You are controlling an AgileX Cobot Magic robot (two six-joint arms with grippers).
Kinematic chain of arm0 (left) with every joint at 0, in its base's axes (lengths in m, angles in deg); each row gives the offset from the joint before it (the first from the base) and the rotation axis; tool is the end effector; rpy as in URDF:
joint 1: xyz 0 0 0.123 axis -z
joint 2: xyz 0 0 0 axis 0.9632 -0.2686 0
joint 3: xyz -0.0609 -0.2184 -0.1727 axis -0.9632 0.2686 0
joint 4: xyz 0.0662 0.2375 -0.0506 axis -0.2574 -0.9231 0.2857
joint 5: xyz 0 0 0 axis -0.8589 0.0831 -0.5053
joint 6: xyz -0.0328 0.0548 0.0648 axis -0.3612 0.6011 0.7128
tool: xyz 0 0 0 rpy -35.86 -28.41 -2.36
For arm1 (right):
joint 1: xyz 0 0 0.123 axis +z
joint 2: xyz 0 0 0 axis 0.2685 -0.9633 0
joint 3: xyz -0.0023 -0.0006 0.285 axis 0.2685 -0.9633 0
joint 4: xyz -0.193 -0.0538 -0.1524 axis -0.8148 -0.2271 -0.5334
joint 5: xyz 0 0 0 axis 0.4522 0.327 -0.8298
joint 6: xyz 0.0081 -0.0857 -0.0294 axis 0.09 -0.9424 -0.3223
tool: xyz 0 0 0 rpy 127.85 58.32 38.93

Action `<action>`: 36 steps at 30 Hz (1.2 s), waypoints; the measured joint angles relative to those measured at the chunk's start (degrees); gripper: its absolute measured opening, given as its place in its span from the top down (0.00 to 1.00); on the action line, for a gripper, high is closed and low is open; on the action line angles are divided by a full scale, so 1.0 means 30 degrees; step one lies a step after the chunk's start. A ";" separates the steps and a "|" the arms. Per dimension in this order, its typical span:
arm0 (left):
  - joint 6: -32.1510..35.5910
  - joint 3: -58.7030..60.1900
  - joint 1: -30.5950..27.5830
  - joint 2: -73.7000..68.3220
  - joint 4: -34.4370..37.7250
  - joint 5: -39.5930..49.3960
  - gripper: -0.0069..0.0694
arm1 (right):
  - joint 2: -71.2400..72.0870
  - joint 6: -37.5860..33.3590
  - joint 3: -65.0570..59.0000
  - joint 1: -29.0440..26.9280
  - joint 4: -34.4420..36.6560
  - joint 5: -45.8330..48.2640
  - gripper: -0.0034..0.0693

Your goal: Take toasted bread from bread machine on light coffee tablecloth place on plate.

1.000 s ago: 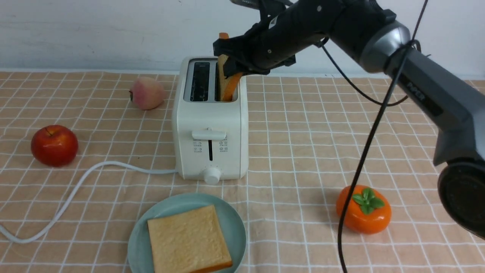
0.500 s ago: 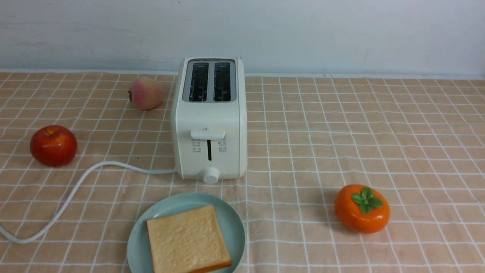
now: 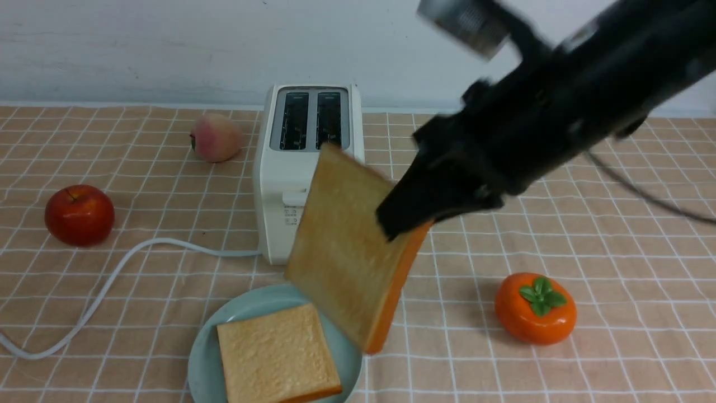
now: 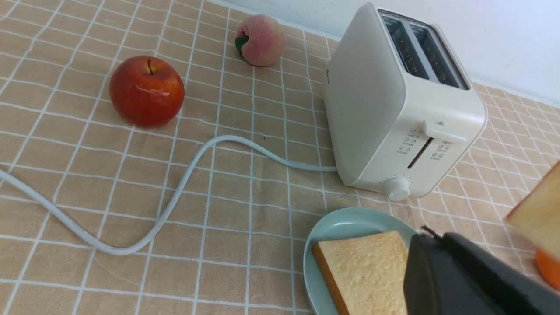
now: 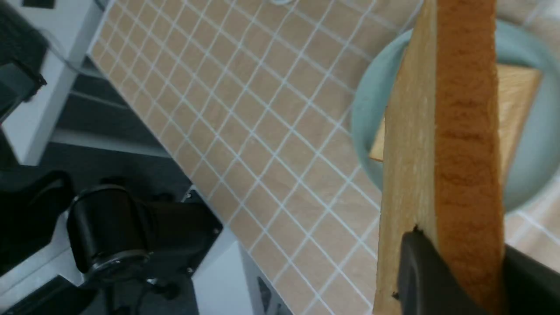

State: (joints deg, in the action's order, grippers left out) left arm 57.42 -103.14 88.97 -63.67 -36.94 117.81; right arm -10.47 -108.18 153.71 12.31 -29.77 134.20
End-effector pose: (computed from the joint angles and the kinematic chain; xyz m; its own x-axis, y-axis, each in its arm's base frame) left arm 0.0523 -0.0079 0.3364 -0.3801 -0.3444 -0.8584 0.0357 0.9219 -0.3857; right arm 0.2710 0.2124 0.3499 -0.8110 -0.3248 -0.4867 -0.5826 0.5255 0.6200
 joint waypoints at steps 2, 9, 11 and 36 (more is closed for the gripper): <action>0.0000 0.0000 0.0000 0.0000 -0.0008 0.0000 0.93 | -0.0990 -0.1424 -0.1313 0.0120 0.1902 -0.1404 0.80; 0.0000 0.0000 0.0000 0.0000 -0.0008 0.0006 0.93 | -0.4473 -0.5234 -0.2638 0.0139 0.7401 -0.3446 0.77; 0.0000 0.0000 0.0000 0.0000 -0.0008 0.0006 0.93 | -0.5124 -0.5672 -0.2638 0.0139 0.8146 -0.3749 0.72; 0.0000 0.0000 0.0000 0.0000 -0.0082 -0.0111 0.93 | -0.1578 -0.3273 0.1385 -0.7168 0.0454 0.1857 0.70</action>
State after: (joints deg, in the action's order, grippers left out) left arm 57.42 -103.14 88.97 -63.67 -37.19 117.47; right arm -15.21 -118.00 157.87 -9.20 -28.40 139.77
